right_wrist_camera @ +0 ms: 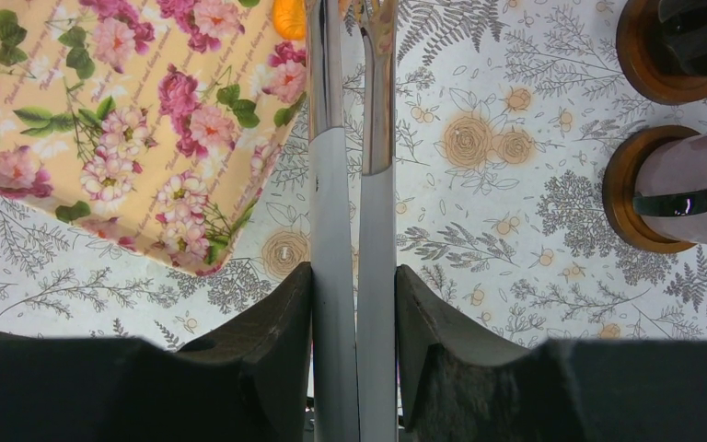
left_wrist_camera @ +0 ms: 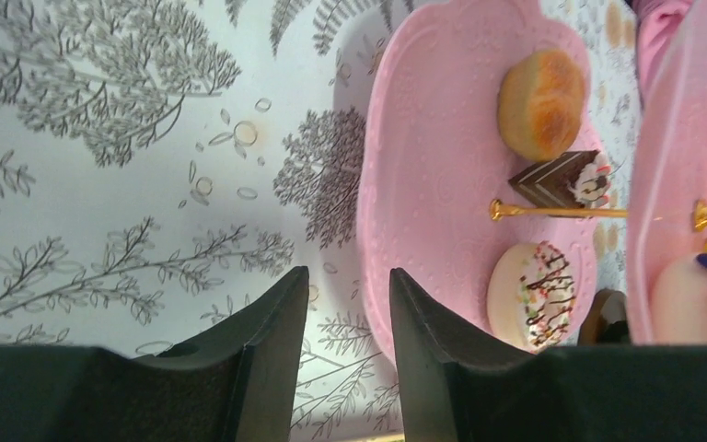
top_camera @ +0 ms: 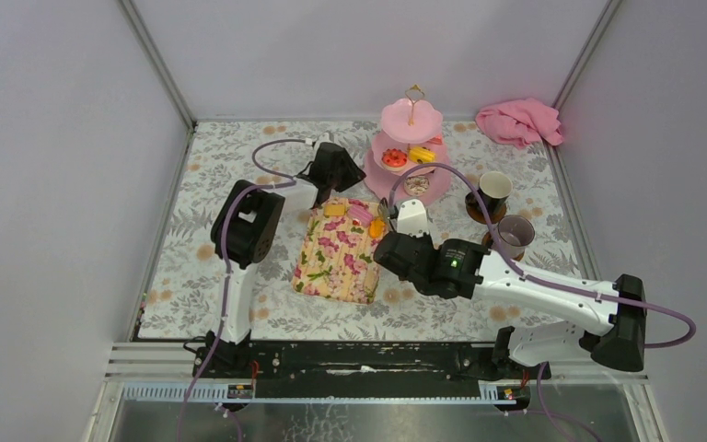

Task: Serve the afternoon tea
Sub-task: Adjust the desert table at the center of the board.

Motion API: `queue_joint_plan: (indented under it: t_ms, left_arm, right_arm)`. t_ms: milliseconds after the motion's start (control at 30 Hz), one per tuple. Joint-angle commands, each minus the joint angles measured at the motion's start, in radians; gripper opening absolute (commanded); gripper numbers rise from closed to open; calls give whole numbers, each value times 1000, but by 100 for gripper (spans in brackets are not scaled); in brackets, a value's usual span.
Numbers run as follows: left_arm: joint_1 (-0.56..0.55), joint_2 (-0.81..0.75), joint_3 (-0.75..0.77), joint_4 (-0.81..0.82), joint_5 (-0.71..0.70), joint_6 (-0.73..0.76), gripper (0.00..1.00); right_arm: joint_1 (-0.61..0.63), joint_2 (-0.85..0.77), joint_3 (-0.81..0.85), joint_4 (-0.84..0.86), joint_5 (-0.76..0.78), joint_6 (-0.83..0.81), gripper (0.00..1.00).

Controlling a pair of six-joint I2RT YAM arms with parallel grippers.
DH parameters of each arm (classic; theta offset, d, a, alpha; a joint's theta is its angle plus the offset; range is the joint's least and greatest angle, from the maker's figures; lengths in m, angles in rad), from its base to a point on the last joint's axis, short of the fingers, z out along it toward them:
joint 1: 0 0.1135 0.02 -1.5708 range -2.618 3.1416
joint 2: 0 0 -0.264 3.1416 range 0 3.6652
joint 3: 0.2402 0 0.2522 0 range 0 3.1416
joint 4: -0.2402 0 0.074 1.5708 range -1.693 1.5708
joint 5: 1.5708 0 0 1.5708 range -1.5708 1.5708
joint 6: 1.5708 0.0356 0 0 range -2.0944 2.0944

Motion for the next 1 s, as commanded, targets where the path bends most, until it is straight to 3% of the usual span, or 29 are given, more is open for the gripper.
queue_joint_plan:
  t_ms: [0, 167, 700, 967]
  left_arm:
    - [14, 23, 53, 66, 28, 24, 46]
    - [21, 56, 98, 72, 64, 30, 50]
    - [36, 158, 213, 16, 66, 62, 50]
    - [37, 180, 226, 44, 97, 54, 41]
  right_arm:
    - [9, 1, 42, 35, 19, -3, 31]
    - [10, 9, 46, 36, 21, -3, 31]
    - [10, 4, 55, 34, 25, -3, 31]
    - [9, 8, 45, 35, 22, 5, 31]
